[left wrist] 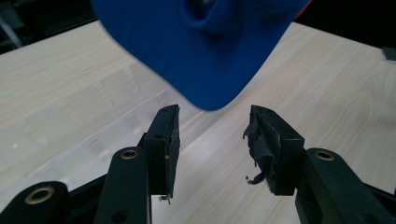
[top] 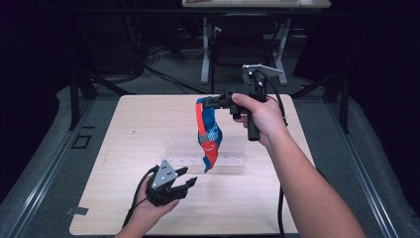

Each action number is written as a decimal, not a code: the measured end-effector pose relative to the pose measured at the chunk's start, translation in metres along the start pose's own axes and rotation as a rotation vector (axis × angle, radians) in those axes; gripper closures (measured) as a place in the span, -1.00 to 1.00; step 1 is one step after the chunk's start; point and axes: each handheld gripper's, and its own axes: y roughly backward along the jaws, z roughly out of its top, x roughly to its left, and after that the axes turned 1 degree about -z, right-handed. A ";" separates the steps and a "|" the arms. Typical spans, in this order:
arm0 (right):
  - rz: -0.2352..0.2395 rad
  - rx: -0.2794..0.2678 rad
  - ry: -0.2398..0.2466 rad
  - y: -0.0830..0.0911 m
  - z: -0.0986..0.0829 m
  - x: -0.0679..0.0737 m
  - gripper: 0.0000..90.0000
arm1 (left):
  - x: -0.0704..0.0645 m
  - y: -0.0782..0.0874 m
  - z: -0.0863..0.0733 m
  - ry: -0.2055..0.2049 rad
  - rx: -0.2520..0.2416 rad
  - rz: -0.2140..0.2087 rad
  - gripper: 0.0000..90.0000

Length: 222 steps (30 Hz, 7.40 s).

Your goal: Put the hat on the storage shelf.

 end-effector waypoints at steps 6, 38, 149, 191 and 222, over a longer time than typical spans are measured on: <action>0.005 -0.009 -0.003 0.001 0.000 -0.002 0.98 | -0.013 -0.014 0.014 -0.043 0.010 -0.007 0.31; -0.005 0.001 0.005 -0.002 -0.003 -0.004 0.98 | -0.005 -0.023 0.031 -0.084 0.014 0.092 0.96; -0.723 -0.087 0.226 0.032 -0.040 -0.081 0.53 | 0.033 -0.018 -0.012 0.105 0.061 0.128 0.11; -0.860 -0.095 0.272 0.062 -0.138 -0.116 0.31 | 0.080 0.042 -0.078 0.205 0.127 0.248 -0.01; -0.954 -0.244 0.331 0.054 -0.195 -0.174 0.21 | 0.087 0.040 -0.089 0.225 0.142 0.257 -0.02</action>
